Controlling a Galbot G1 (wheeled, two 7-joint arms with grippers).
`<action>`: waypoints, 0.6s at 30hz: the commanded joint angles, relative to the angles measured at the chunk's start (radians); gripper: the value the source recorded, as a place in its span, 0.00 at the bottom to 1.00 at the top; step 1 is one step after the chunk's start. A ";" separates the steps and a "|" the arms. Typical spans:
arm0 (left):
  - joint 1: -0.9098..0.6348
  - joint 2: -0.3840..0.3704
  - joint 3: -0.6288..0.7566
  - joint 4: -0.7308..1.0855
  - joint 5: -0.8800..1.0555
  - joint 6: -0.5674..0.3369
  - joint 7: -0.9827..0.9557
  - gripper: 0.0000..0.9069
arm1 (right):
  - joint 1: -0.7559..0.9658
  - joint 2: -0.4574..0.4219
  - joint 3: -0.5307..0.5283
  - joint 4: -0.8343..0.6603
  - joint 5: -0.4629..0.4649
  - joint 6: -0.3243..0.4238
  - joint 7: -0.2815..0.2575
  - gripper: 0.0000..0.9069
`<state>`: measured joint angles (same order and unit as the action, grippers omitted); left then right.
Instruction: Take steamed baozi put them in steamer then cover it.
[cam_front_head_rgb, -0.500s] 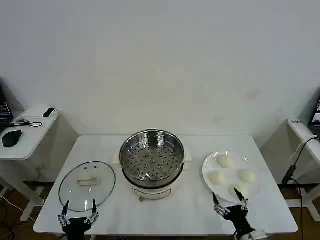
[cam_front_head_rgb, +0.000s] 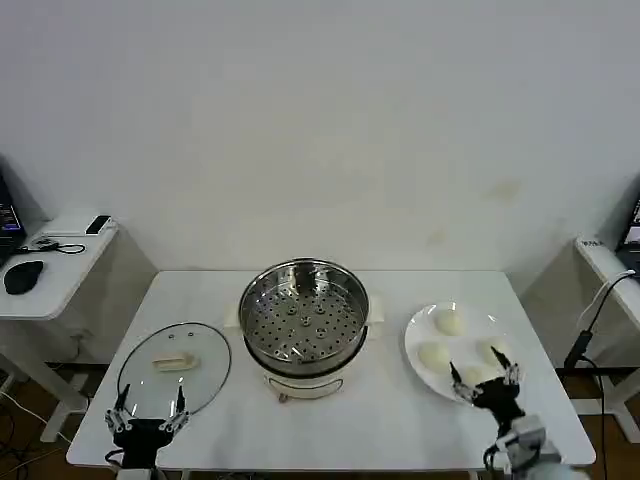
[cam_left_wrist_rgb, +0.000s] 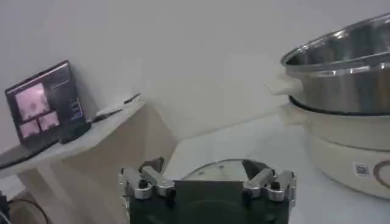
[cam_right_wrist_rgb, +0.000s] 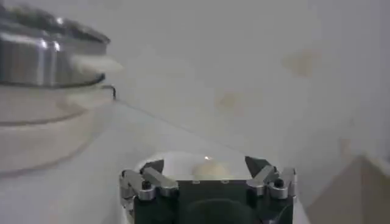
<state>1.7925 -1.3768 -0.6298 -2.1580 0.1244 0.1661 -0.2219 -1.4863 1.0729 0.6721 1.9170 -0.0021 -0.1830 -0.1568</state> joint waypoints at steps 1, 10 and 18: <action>-0.010 -0.002 -0.026 -0.036 0.062 0.068 0.089 1.00 | 0.225 -0.218 0.002 -0.122 -0.118 -0.142 -0.188 1.00; -0.002 -0.012 -0.013 -0.031 0.093 0.060 0.098 1.00 | 0.505 -0.450 -0.174 -0.289 -0.293 -0.137 -0.553 1.00; -0.015 -0.013 -0.008 -0.039 0.101 0.062 0.100 1.00 | 0.916 -0.540 -0.600 -0.484 -0.343 -0.116 -0.730 1.00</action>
<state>1.7820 -1.3898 -0.6344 -2.1858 0.2074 0.2149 -0.1392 -0.8955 0.6736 0.3430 1.5908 -0.2648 -0.2782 -0.6817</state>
